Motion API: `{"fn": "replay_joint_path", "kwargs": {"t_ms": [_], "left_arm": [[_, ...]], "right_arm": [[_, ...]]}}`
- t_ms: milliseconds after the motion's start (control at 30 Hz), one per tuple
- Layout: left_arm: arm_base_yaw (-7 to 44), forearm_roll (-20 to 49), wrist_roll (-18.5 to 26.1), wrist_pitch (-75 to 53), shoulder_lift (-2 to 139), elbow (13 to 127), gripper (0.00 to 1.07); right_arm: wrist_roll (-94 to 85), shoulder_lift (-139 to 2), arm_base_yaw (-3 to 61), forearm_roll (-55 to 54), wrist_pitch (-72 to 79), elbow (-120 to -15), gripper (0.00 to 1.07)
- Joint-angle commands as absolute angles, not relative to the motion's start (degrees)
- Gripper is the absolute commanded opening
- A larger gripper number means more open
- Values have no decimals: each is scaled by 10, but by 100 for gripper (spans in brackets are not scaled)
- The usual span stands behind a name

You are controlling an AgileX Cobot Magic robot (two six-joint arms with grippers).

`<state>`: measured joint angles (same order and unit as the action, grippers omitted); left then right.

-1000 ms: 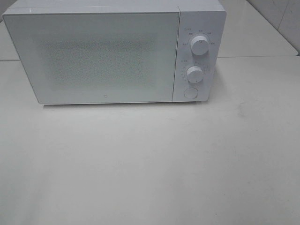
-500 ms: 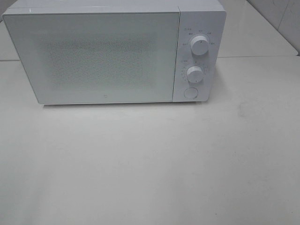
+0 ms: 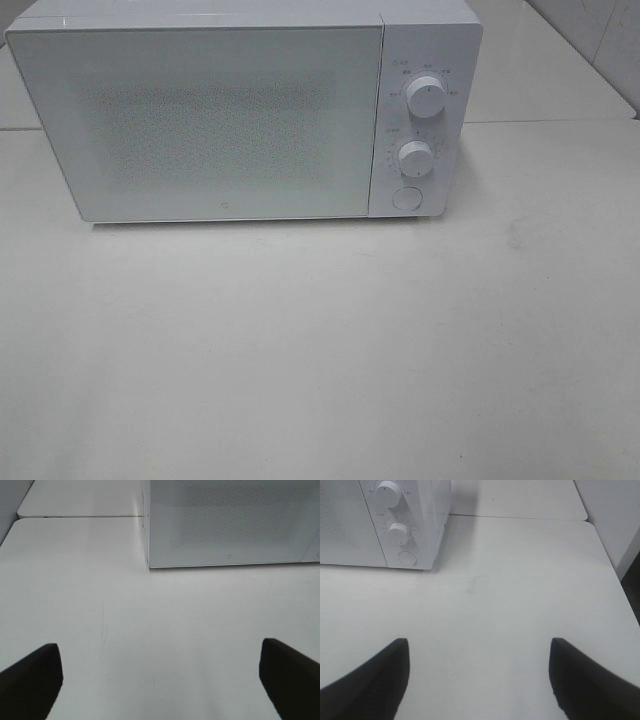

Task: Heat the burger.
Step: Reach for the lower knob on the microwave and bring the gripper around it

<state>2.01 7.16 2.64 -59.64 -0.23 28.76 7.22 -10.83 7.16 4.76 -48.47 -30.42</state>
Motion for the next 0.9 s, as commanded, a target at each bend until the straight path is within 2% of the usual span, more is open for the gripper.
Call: {"fn": "replay_joint_path", "kwargs": {"t_ms": [33,900], "left_arm": [[18,74,27,-595,-15,287,100],[18,74,27,-595,-15,287,100]], "right_arm": [[68,-151,69,47,-431,-307,74],[85,-475,69,47,-19,-285,74]]}}
